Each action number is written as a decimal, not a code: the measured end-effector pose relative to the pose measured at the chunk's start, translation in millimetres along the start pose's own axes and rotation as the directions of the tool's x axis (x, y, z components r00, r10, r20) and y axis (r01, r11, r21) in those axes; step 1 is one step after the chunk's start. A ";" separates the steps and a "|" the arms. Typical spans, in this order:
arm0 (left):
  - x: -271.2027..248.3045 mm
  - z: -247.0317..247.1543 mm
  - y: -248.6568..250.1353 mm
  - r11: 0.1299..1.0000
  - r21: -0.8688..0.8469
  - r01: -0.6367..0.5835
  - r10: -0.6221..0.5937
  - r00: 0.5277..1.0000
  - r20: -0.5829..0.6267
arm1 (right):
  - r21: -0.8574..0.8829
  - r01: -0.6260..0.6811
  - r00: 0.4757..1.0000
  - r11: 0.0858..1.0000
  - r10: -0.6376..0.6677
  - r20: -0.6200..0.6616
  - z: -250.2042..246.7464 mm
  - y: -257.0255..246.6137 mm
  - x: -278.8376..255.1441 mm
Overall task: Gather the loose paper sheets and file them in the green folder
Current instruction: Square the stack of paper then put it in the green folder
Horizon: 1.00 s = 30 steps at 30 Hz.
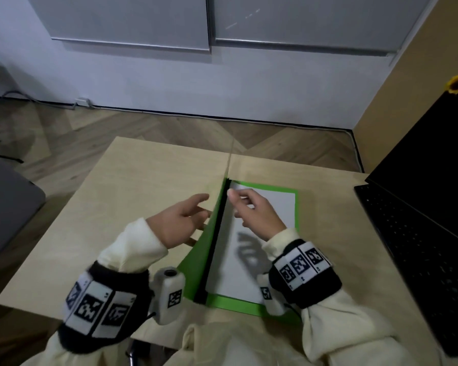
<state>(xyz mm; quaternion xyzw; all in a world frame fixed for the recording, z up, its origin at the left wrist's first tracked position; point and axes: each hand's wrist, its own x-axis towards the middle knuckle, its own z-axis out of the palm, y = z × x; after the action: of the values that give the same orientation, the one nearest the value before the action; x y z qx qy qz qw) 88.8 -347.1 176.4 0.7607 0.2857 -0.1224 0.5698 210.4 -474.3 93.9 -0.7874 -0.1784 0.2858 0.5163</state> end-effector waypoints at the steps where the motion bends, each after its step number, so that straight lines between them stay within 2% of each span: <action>1: 1.9 11.5 3.8 1.000 0.002 -0.012 0.012 1.000 0.001 | -0.012 0.007 1.000 1.000 -0.007 0.003 -1.4 -1.7 -0.9; 4: 6.2 42.6 11.5 1.000 0.009 -0.023 0.023 0.999 0.042 | -0.088 -0.002 1.000 0.996 0.004 0.019 -21.0 14.2 -2.5; 7: 11.4 55.9 8.4 0.998 -0.054 -0.017 0.021 0.997 0.073 | -0.120 -0.075 0.997 0.990 0.075 -0.003 -55.0 45.5 -7.2; 10: 26.3 53.5 -6.4 0.998 -0.057 0.012 -0.010 0.999 0.036 | -0.164 -0.214 0.977 0.963 0.208 -0.056 -90.3 75.9 -18.0; 13: 52.5 52.0 -33.9 0.987 -0.065 0.144 -0.145 0.989 -0.009 | -0.187 -0.389 0.921 0.902 0.373 -0.116 -107.1 111.2 -27.7; 17: 89.6 62.8 -74.3 0.929 0.046 0.366 -0.359 0.925 -0.124 | -0.119 -0.543 0.835 0.832 0.519 -0.183 -101.6 158.1 -30.4; 20: 106.7 75.4 -95.3 0.888 0.087 0.452 -0.431 0.883 -0.184 | -0.163 -0.589 0.804 0.791 0.555 -0.212 -94.0 171.4 -33.7; 26: 123.6 89.2 -117.2 0.887 0.020 0.461 -0.448 0.871 -0.201 | -0.225 -0.615 0.788 0.756 0.593 -0.164 -74.0 175.8 -29.1; 30: 127.7 84.0 -123.9 0.894 -0.038 0.446 -0.444 0.871 -0.213 | -0.246 -0.663 0.747 0.707 0.645 -0.160 -59.3 166.8 -21.6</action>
<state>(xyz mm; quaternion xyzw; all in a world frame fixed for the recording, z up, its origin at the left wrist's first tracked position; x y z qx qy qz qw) 132.3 -364.9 -14.5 0.6868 0.5124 -0.1685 0.4872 228.9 -596.1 -35.0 -0.8740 0.0887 0.3962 0.2670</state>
